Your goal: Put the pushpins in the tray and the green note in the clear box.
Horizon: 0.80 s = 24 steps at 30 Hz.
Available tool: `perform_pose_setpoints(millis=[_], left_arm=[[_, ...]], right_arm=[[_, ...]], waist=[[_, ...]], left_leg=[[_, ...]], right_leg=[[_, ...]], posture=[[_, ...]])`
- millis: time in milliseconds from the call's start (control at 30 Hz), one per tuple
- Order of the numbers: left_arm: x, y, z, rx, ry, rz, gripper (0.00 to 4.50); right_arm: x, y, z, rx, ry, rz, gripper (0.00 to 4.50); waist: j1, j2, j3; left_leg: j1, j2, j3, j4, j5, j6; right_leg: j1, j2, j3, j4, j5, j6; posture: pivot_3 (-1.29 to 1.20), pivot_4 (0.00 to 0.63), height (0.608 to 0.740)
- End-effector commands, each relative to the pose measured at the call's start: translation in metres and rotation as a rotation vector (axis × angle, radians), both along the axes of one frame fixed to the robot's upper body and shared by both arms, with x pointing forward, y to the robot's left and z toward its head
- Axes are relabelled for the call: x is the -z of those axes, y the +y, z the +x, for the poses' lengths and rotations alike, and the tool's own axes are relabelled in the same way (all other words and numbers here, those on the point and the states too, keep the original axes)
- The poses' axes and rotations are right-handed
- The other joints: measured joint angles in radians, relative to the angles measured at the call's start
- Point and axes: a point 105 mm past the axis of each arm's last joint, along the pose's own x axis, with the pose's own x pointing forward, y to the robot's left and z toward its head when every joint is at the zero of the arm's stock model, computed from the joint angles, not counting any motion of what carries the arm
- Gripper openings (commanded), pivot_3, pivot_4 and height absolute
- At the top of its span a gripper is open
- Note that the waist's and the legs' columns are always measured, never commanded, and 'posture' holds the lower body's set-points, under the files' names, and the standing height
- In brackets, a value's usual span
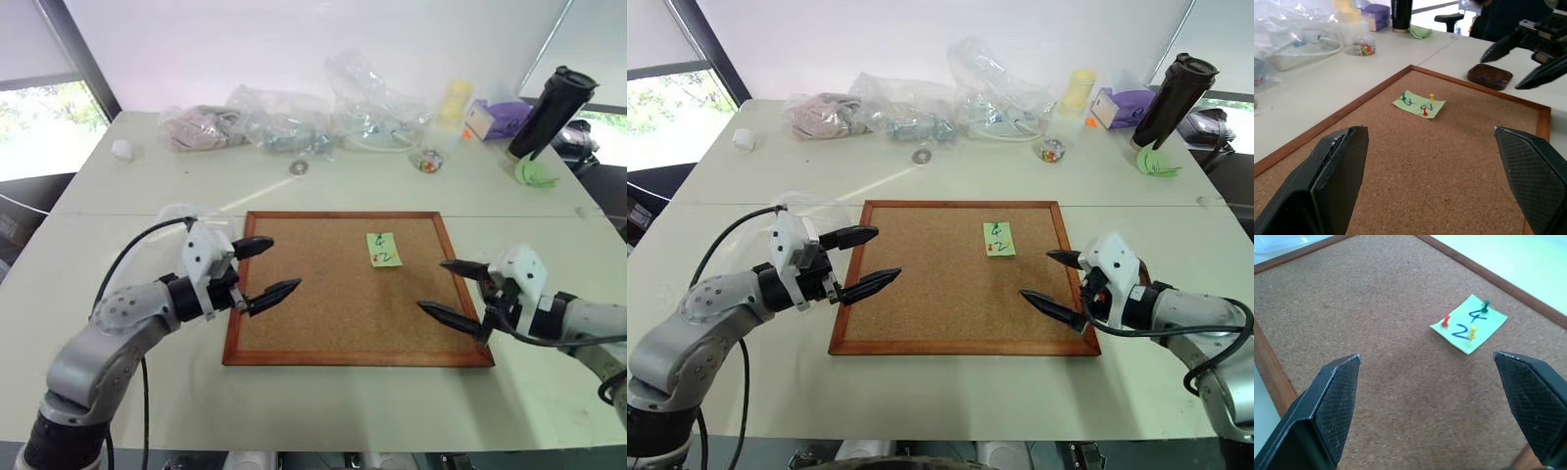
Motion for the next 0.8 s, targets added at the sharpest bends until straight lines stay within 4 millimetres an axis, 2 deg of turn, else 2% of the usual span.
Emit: perform_pose_setpoints(millis=[33,467,800], left_arm=[[-0.006,0.000,-0.001,0.015,-0.011,0.006,4.48],[-0.001,0.007,0.002,-0.020,-0.008,0.009,4.48],[0.013,0.008,-0.008,0.005,0.019,0.016,4.48]], right_arm=[[-0.011,-0.001,0.001,-0.010,-0.031,0.005,4.50],[-0.009,0.003,0.005,-0.016,-0.019,0.012,4.50],[-0.007,0.003,0.009,0.014,0.001,0.022,4.50]], waist=[[0.000,0.000,0.000],[0.000,0.000,0.000],[0.000,0.000,0.000]], left_leg=[[0.000,0.000,0.000,0.000,0.000,0.000],[0.000,0.000,0.000,0.000,0.000,0.000],[0.000,0.000,0.000,0.000,0.000,0.000]], right_leg=[[0.000,0.000,0.000,0.000,0.000,0.000],[0.000,0.000,0.000,0.000,0.000,0.000],[0.000,0.000,0.000,0.000,0.000,0.000]], posture=[[0.00,0.150,0.740],[0.00,0.150,0.740],[0.00,0.150,0.740]])
